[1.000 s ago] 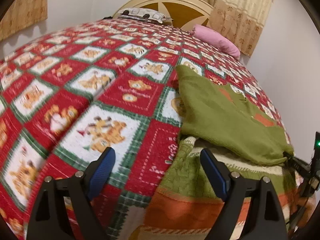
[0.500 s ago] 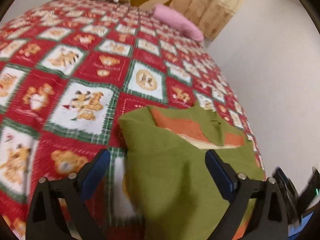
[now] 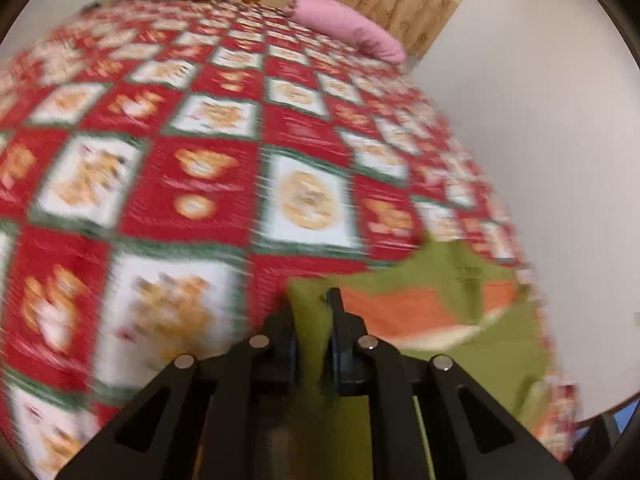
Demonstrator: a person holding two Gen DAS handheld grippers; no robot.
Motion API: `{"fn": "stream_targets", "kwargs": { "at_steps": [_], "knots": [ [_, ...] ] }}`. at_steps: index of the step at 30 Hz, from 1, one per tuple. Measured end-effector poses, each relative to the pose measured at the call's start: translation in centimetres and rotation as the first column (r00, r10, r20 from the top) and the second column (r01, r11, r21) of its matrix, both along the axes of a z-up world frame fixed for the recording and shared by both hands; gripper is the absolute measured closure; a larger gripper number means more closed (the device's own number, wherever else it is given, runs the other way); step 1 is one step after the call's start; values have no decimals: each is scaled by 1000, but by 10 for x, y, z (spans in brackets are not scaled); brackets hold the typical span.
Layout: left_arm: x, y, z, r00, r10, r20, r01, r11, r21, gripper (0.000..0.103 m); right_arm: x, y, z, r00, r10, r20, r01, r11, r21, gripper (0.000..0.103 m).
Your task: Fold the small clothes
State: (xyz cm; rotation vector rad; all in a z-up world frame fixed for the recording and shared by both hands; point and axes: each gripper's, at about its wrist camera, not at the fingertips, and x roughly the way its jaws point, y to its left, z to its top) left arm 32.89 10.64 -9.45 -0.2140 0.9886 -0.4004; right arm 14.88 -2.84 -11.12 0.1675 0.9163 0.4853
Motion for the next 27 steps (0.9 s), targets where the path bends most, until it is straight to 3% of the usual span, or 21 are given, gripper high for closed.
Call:
{"fn": "stream_targets", "kwargs": {
  "at_steps": [2, 5, 8, 10, 11, 13, 15, 18, 20, 22, 24, 27],
  "knots": [
    [6, 9, -12, 999, 37, -20, -36, 998, 47, 90, -3, 6, -2, 999, 2, 40, 0, 1000, -31, 81],
    [5, 29, -14, 996, 89, -34, -89, 996, 1, 90, -3, 7, -3, 999, 15, 34, -14, 1000, -27, 80],
    [-9, 32, 3, 990, 135, 30, -136, 989, 53, 92, -4, -5, 2, 1000, 22, 21, -23, 999, 50, 79],
    [-29, 24, 22, 991, 97, 89, -103, 992, 75, 92, -14, -15, 16, 999, 34, 24, -36, 993, 113, 79],
    [-38, 20, 29, 990, 79, 116, -90, 992, 92, 86, -23, -20, 26, 998, 35, 44, -40, 991, 127, 79],
    [-66, 9, 47, 984, 43, 174, -65, 991, 121, 70, -47, -40, 47, 992, -15, 122, 7, 998, 66, 79],
    [-93, 1, 59, 976, 17, 217, -47, 990, 131, 41, -63, -65, 58, 978, -104, 181, 110, 994, -26, 79],
    [-139, -10, 67, 966, -11, 256, -17, 994, 110, 30, -72, -119, 65, 941, -258, 217, 293, 944, -148, 79],
    [-147, -23, 63, 969, -22, 247, -2, 995, 99, 26, -65, -156, 63, 914, -347, 209, 388, 899, -202, 79],
    [-155, -37, 50, 972, -22, 233, -13, 989, 148, 25, -51, -190, 53, 901, -394, 182, 430, 868, -250, 79],
    [-154, -46, 30, 980, -9, 200, -36, 974, 222, 25, -35, -219, 27, 916, -396, 66, 396, 862, -316, 79],
    [-152, -44, 2, 990, 41, 133, -86, 932, 353, 27, -45, -245, 17, 903, -430, -14, 413, 874, -258, 79]
  ]
}}
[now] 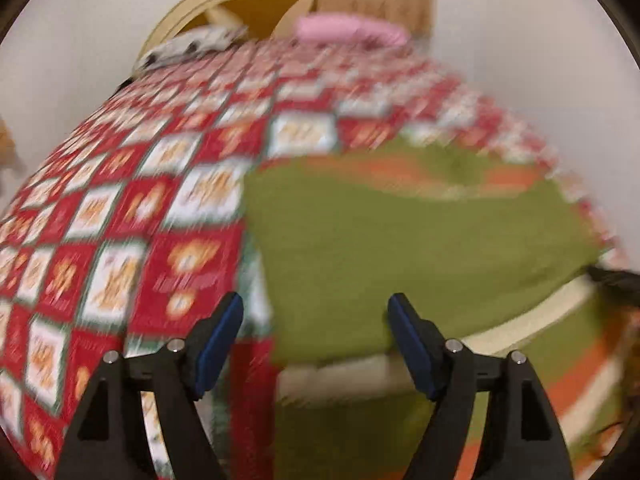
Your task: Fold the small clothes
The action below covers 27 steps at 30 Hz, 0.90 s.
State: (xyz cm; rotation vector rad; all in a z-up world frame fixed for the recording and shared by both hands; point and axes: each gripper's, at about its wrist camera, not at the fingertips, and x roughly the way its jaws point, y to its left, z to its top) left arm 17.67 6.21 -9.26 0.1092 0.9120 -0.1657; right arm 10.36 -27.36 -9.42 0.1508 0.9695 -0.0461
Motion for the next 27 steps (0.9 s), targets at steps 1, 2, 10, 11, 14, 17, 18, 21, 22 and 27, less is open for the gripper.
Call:
{"fn": "stream_targets", "kwargs": {
  "at_steps": [1, 2, 10, 11, 14, 17, 18, 21, 22, 27],
  "knots": [
    [-4, 7, -5, 1000, 5, -13, -5, 1000, 7, 27, -10, -5, 3, 1000, -20, -1, 20, 1000, -10, 79],
    [-11, 14, -2, 1000, 4, -2, -4, 1000, -20, 27, -22, -9, 8, 999, -39, 3, 39, 999, -19, 79],
    [-121, 83, 50, 981, 30, 193, 4, 986, -169, 6, -198, -51, 81, 952, -95, 291, 105, 994, -16, 65],
    [-136, 89, 51, 977, 31, 212, 8, 984, -180, 5, -221, -55, 88, 945, -100, 311, 121, 991, -50, 64],
    [-177, 98, 48, 977, 17, 215, 27, 979, -201, 5, -265, -68, 106, 938, -95, 333, 132, 987, -90, 64],
    [-208, 100, 38, 984, -29, 174, 72, 965, -251, 5, -304, -83, 129, 930, -86, 356, 101, 995, -22, 64],
    [-215, 96, 37, 986, -46, 163, 89, 960, -264, 5, -319, -83, 136, 925, -80, 371, 79, 997, 18, 64],
    [-239, 76, 30, 980, -147, 134, 179, 944, -277, 5, -339, -82, 139, 923, -9, 385, -35, 993, 109, 52],
    [-246, 68, 28, 975, -175, 136, 206, 943, -262, 5, -344, -79, 134, 925, 14, 380, -62, 991, 116, 42],
    [-267, 48, 13, 976, -198, 94, 216, 945, -247, 5, -342, -55, 86, 958, 57, 280, -72, 996, 44, 41]
  ]
}}
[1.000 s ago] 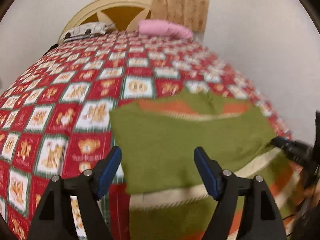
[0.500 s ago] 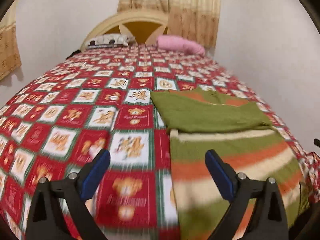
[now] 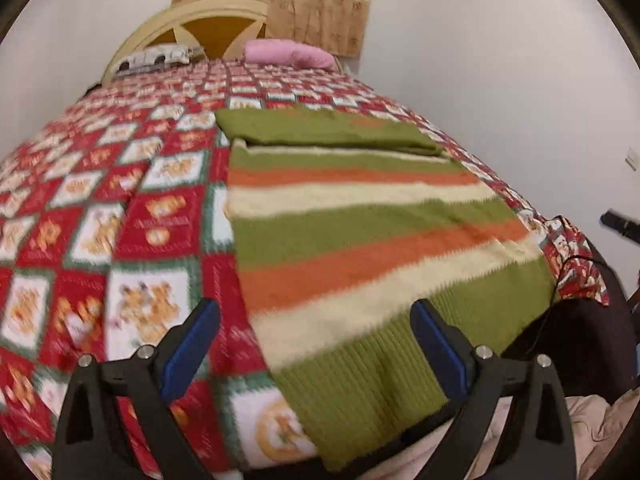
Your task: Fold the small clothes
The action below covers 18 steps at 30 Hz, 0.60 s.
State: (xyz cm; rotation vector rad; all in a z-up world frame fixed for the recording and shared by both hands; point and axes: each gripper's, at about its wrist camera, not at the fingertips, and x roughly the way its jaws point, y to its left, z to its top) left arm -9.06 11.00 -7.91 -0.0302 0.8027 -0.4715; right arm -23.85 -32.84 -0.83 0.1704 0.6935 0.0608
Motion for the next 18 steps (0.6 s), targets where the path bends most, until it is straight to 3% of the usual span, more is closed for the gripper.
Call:
{"fn": "stream_targets", "kwargs": {
  "at_steps": [3, 5, 11, 14, 18],
  "knots": [
    [-4, -3, -7, 999, 16, -33, -16, 1000, 8, 5, -6, 8, -9, 999, 49, -15, -49, 999, 4, 41],
    [-9, -4, -11, 999, 29, -32, -28, 999, 33, 5, -17, 9, 0, 997, 71, 13, -71, 997, -5, 41],
    [-12, -15, -24, 996, 74, -52, -66, 989, 132, 5, -86, -19, 74, 979, 31, 201, -37, 999, 28, 41],
    [-17, -20, -26, 996, 78, -53, -69, 985, 158, 5, -114, -29, 94, 968, -6, 252, 0, 1000, 22, 41],
    [-30, -26, -28, 997, 77, -21, -70, 973, 220, 5, -119, -27, 80, 966, -54, 255, 57, 998, -4, 41]
  ]
}}
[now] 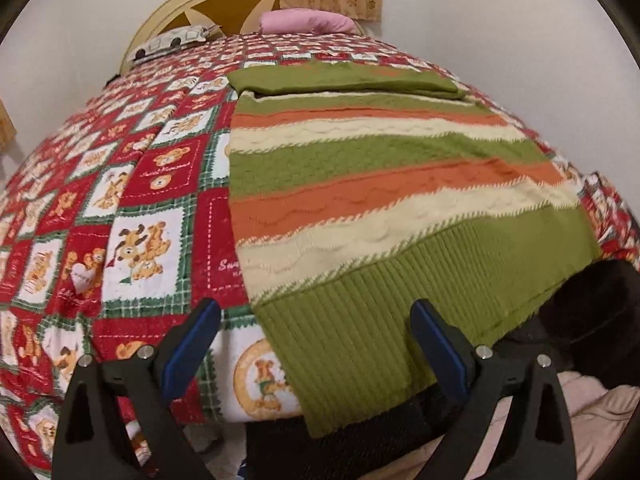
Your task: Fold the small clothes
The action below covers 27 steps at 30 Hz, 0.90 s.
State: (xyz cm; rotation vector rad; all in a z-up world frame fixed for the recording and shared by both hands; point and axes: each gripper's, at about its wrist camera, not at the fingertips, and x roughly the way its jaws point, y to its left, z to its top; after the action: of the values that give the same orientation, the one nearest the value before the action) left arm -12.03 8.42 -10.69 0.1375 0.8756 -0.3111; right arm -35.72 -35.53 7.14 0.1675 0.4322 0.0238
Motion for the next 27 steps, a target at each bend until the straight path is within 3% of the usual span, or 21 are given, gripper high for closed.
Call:
{"fn": "stream_targets", "kwargs": {
  "at_steps": [6, 10, 15, 19, 22, 27],
  "knots": [
    [-9, -4, -1, 1000, 3, 20, -5, 998, 67, 5, 61, 32, -66, 985, 22, -171, -28, 999, -38, 41],
    [-12, -6, -3, 1000, 6, 28, -9, 996, 88, 5, 92, 46, -108, 967, 39, -253, -40, 999, 3, 41],
    [-13, -2, -7, 999, -33, -7, 33, 999, 15, 5, 108, 40, -155, 935, -5, -355, 20, 999, 39, 41],
    [-12, -1, -9, 998, -62, -31, 60, 997, -54, 5, 108, 30, -172, 917, -52, -395, 74, 997, 39, 41],
    [-9, 1, -12, 997, -56, -54, 50, 994, -100, 5, 112, 27, -180, 912, -21, -411, 60, 995, 84, 41],
    [-8, 2, -9, 996, -57, -61, 48, 989, -140, 7, 122, 38, -172, 927, 3, -376, 20, 998, 57, 41]
  ]
}}
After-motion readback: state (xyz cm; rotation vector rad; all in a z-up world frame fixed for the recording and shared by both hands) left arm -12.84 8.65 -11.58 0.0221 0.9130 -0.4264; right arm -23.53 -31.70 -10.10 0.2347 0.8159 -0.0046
